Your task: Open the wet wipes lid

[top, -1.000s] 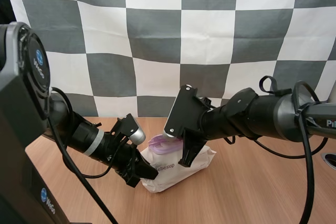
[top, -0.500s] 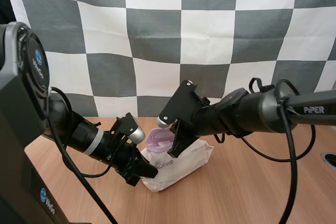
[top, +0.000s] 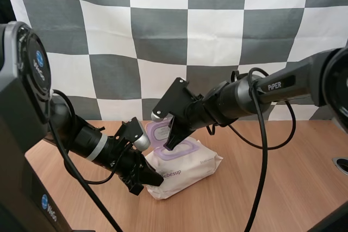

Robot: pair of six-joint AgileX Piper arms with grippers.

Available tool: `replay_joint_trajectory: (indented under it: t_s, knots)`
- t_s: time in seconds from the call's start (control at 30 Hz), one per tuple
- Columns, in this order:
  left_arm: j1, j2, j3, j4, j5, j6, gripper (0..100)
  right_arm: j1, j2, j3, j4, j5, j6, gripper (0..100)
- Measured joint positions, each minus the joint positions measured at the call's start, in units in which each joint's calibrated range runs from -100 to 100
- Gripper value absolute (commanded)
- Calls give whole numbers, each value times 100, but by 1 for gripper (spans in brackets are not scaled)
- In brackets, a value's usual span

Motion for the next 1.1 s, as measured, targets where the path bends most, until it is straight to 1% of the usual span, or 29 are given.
replay_joint_trajectory:
  t_s: [0.17,0.4,0.47,0.53,0.57,0.63,0.67,0.7,0.73,0.77,0.8,0.87,1.0,1.1]
  knots:
    - [0,0,0,9,0,0,0,0,393,-156,0,-132,0,0]
    - [0,-57,0,9,0,-57,1,0,409,-155,37,-266,0,0]
    - [0,-165,0,9,-12,-155,7,0,383,-155,123,-301,0,0]
    - [0,-329,-27,31,0,-265,18,0,307,-155,150,-337,0,0]
    - [0,-436,-72,58,0,-338,27,0,230,-155,135,-337,0,10]
    - [0,-693,-219,67,0,-500,45,0,86,-140,135,-353,0,41]
    - [0,-829,-282,79,0,-615,57,0,-19,-112,135,-380,0,61]
    - [0,-977,-351,79,0,-755,68,0,-142,-70,135,-423,0,76]
    - [0,-1103,-403,79,0,-869,77,0,-270,-36,135,-479,0,80]
    - [0,-1265,-449,79,-19,-1022,83,0,-379,24,135,-650,-4,78]
    - [0,-1434,-452,79,-130,-1184,86,0,-561,90,135,-840,-4,73]
    - [0,-1742,-452,122,-500,-1486,87,0,-870,264,135,-1279,-4,66]
    - [0,-2508,-452,430,-1528,-2040,87,0,-1629,774,135,-2240,-4,66]
    - [0,-3066,-452,487,-2266,-2445,87,0,-2194,1172,354,-2633,-4,66]
